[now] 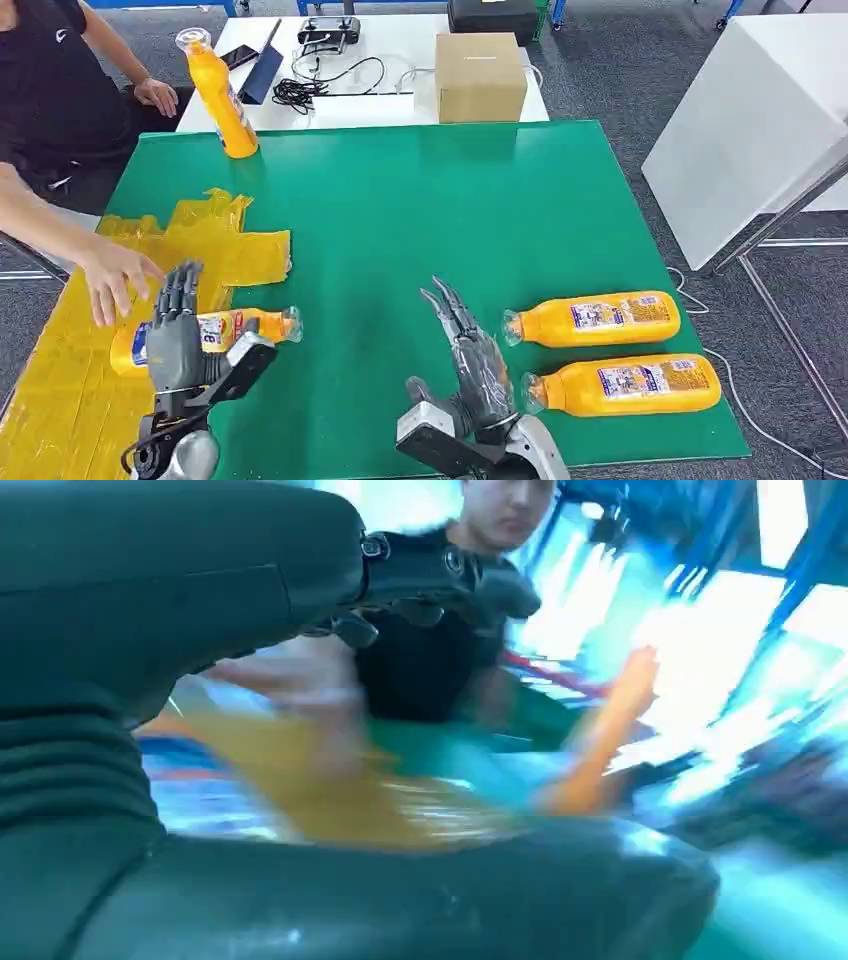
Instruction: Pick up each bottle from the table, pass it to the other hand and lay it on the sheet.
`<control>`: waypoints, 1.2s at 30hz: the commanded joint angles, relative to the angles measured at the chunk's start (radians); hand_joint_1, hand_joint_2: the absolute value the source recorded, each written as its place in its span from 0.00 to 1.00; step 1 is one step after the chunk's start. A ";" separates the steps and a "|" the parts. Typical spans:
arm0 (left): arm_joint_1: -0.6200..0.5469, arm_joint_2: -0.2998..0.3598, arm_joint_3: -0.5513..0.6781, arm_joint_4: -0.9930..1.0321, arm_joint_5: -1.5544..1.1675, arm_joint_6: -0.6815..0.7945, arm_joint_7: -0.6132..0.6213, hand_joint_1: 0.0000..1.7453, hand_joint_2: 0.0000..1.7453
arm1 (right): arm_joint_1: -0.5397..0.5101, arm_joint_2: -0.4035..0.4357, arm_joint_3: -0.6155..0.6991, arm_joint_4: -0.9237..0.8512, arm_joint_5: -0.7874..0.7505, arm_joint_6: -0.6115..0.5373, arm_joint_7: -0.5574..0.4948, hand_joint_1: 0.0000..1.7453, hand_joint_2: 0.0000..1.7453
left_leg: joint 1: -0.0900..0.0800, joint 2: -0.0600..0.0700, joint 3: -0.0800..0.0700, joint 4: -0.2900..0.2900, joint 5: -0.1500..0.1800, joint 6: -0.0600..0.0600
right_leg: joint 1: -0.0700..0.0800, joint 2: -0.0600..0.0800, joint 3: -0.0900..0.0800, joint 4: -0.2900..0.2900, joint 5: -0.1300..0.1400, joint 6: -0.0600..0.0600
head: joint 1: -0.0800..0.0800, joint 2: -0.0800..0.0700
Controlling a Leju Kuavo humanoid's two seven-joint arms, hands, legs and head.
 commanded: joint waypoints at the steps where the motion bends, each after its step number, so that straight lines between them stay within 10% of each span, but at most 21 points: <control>1: 0.167 -0.107 -0.075 -0.283 0.825 -0.190 -0.273 0.00 0.00 | 0.232 -0.207 0.037 -0.214 0.266 -0.215 0.228 0.00 1.00 | 0.002 0.000 0.006 0.001 -0.005 0.000 | 0.002 -0.001 0.008 -0.003 -0.003 0.002 | 0.000 0.000; 7: 0.239 -0.096 -0.168 -0.361 0.992 -0.204 -0.293 0.00 0.00 | 0.365 -0.430 0.067 -0.406 0.496 -0.324 0.575 0.00 1.00 | 0.000 -0.004 0.001 0.003 -0.005 0.002 | -0.002 -0.004 0.003 -0.001 -0.004 0.002 | 0.000 0.000; 13: 0.248 -0.088 -0.162 -0.359 1.022 -0.213 -0.280 0.00 0.00 | 0.430 -0.606 0.062 -0.456 0.396 -0.321 0.741 0.00 1.00 | -0.001 0.001 0.001 0.002 -0.005 0.003 | -0.002 0.000 0.001 -0.002 -0.002 0.001 | 0.000 0.000; 26: 0.250 -0.097 -0.138 -0.329 1.041 -0.257 -0.282 0.00 0.00 | 0.693 -0.699 -0.200 -0.516 0.205 -0.345 0.741 0.00 1.00 | -0.002 -0.001 0.004 0.001 -0.004 0.003 | -0.003 -0.002 0.003 -0.002 -0.002 0.001 | -0.001 0.000; 36: 0.232 -0.100 -0.151 -0.335 1.028 -0.270 -0.267 0.00 0.00 | 0.683 -0.699 -0.273 -0.480 0.121 -0.357 0.702 0.00 1.00 | -0.001 0.001 0.004 0.000 -0.004 0.003 | -0.002 0.000 0.002 -0.003 0.000 0.001 | -0.001 0.000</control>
